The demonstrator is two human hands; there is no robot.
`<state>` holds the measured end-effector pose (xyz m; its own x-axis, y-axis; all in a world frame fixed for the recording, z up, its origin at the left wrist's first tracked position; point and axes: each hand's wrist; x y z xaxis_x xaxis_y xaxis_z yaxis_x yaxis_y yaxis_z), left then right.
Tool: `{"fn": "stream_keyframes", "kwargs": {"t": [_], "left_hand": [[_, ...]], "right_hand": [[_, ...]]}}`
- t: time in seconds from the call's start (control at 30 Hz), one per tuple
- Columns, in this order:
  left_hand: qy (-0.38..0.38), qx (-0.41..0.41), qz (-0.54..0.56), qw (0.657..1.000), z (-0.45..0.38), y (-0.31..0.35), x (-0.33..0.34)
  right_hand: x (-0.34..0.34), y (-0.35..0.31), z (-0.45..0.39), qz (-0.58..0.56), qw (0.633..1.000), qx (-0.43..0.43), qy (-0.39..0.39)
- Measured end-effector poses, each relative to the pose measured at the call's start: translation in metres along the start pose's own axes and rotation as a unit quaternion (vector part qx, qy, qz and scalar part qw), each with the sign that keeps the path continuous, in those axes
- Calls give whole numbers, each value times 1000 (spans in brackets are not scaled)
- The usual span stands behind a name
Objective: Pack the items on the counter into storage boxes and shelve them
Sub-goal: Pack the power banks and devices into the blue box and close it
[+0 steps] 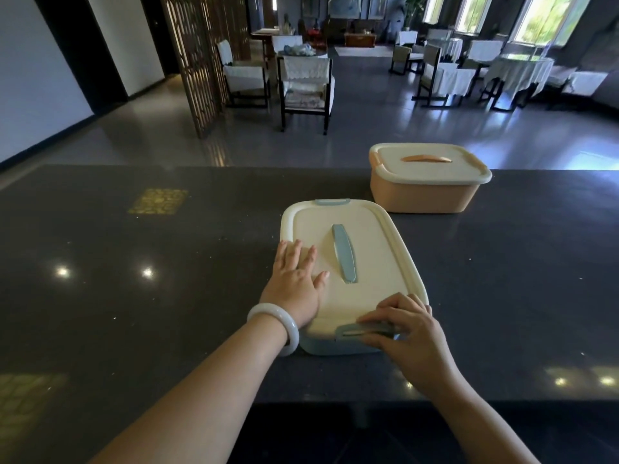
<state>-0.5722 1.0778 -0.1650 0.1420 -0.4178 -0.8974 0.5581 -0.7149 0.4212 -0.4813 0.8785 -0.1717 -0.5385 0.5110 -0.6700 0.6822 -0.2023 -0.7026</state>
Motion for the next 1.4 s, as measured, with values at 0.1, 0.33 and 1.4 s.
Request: {"fn": "stream_keyframes", "kwargs": {"t": [0.1,0.33,1.4], "left_hand": [[-1,3,1,1000,-1,-1,0],[-28,0,-12,1000,4,-2,-3],[-36,-58,-146,987,-90,-1,-11]], "right_hand": [[-2,0,1,2,1000,5,-13],[-21,-9,-6,-73,994,47,-73],[-11,63,-294,102,960,87,-246]]}}
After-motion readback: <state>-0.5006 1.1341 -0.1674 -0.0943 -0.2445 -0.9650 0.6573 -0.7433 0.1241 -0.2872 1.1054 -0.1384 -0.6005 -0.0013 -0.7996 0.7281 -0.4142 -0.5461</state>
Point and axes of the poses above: each hand's wrist, its own z-axis away from the middle knuckle, its own x-axis out of the palm, y = z × x, and after that the axes turned 8 degrees about -y, right-handed
